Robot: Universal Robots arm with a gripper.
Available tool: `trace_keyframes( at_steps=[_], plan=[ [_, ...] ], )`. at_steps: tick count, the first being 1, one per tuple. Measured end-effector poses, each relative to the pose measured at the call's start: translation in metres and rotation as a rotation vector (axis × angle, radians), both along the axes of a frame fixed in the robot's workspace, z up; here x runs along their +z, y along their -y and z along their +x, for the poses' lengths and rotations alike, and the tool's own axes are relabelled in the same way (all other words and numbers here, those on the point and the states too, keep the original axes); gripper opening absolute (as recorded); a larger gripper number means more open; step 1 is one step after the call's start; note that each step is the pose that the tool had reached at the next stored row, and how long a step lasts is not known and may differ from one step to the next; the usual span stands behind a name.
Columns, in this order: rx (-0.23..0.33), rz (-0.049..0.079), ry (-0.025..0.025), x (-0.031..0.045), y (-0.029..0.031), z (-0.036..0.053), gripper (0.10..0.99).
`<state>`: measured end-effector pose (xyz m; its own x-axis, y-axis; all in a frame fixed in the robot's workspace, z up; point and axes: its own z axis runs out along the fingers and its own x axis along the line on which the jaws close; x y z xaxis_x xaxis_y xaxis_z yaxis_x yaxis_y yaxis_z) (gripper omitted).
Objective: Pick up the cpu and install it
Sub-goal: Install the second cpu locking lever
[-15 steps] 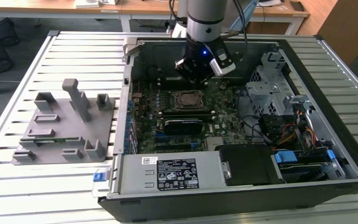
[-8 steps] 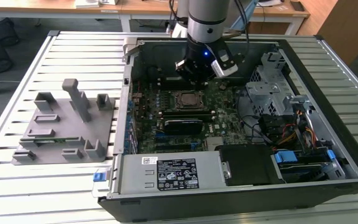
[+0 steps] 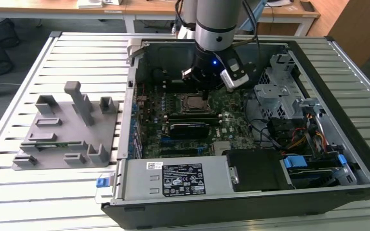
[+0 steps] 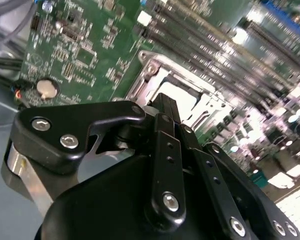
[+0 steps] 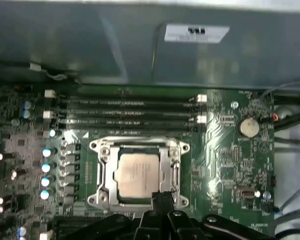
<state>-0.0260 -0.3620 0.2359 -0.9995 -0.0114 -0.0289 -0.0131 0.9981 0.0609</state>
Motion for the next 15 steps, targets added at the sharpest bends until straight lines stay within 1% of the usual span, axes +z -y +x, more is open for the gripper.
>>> trace_keyframes(
  at_steps=[7, 9, 13, 14, 15],
  plan=[
    [0.0, 0.0, 0.0, -0.0001, 0.0183, -0.0001, 0.114],
    [0.0, 0.001, 0.0, -0.0004, 0.0228, -0.0026, 0.114],
    [0.0, 0.003, -0.0001, -0.0006, 0.0239, -0.0194, 0.114],
    [0.0, 0.003, -0.0001, -0.0006, 0.0241, -0.0222, 0.114],
    [0.0, 0.005, -0.0002, -0.0006, 0.0248, -0.0227, 0.114]
  ],
)
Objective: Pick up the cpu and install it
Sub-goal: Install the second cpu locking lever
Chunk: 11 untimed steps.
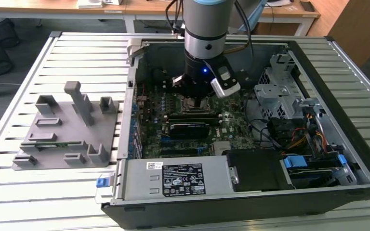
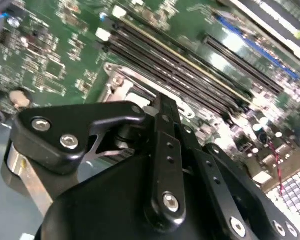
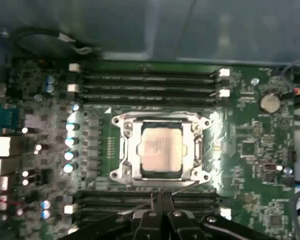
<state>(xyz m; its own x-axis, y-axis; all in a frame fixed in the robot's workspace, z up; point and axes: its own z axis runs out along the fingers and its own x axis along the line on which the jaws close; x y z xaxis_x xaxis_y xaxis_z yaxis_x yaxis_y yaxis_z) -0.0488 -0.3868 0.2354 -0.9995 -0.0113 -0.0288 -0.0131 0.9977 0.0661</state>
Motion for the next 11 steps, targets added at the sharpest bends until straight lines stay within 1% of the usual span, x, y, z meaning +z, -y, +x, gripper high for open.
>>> trace_keyframes(
  at_steps=[1, 3, 4, 7, 11],
  plan=[
    [0.0, 0.004, -0.0018, 0.0, 0.0016, 0.0, 0.114],
    [0.0, 0.012, -0.0102, 0.0, 0.0041, 0.0, 0.114],
    [0.0, 0.016, -0.0124, 0.0, 0.0049, -0.0001, 0.114],
    [0.0, 0.018, -0.013, -0.0002, 0.0064, -0.0042, 0.114],
    [0.0, 0.022, -0.0129, -0.0012, 0.0086, -0.0145, 0.114]
  ],
)
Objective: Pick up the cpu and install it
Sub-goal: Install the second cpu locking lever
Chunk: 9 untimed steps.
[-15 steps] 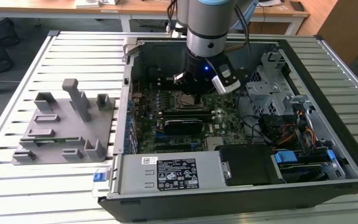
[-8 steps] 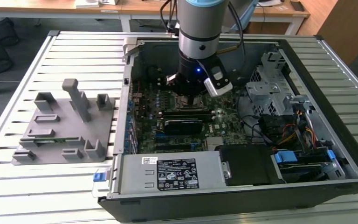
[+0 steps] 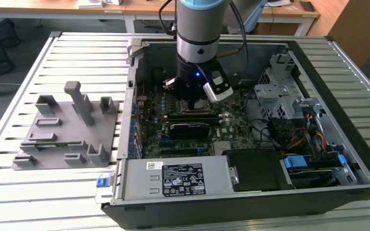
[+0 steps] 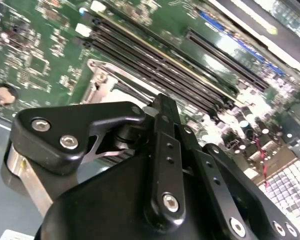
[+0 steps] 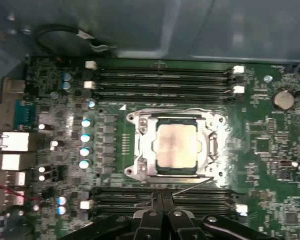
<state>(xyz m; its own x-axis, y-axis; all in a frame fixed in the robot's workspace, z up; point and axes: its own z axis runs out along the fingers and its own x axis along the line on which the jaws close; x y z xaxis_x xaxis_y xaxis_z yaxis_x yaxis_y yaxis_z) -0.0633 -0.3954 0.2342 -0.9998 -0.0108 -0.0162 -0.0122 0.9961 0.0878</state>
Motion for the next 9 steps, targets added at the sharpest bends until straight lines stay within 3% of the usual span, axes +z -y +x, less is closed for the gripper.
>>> trace_keyframes(
  at_steps=[9],
  plan=[
    [0.0, 0.004, -0.0029, -0.0121, 0.0002, -0.0036, 0.114]
  ],
)
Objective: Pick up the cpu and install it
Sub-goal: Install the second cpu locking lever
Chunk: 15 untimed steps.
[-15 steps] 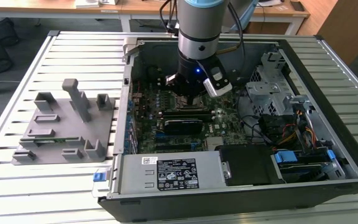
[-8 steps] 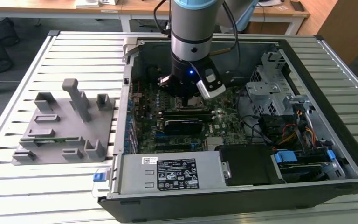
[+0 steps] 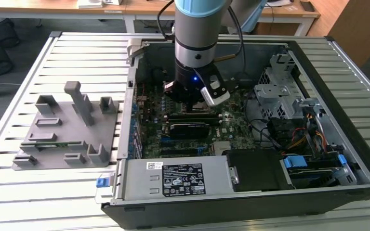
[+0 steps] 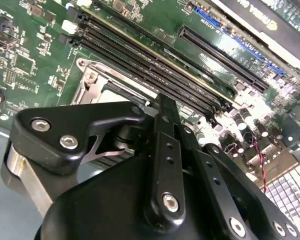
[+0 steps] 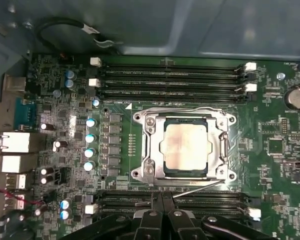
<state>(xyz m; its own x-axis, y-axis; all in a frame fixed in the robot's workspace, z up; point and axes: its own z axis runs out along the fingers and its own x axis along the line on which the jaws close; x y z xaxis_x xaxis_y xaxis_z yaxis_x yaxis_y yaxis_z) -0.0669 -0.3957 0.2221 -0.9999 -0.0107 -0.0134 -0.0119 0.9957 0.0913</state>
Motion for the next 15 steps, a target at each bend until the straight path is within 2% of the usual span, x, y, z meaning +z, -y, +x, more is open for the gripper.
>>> trace_keyframes(
  at_steps=[3, 5, 7, 12, 15],
  plan=[
    [0.0, 0.003, -0.0018, -0.0037, 0.0, 0.0, 0.114],
    [0.0, 0.012, -0.0032, -0.0051, 0.0001, 0.0, 0.114],
    [0.0, 0.024, -0.0042, -0.0065, 0.0008, 0.0001, 0.114],
    [0.0, 0.061, -0.0044, -0.0072, 0.0105, 0.0, 0.114],
    [0.0, 0.091, -0.0044, -0.0071, 0.0144, -0.0023, 0.114]
  ],
)
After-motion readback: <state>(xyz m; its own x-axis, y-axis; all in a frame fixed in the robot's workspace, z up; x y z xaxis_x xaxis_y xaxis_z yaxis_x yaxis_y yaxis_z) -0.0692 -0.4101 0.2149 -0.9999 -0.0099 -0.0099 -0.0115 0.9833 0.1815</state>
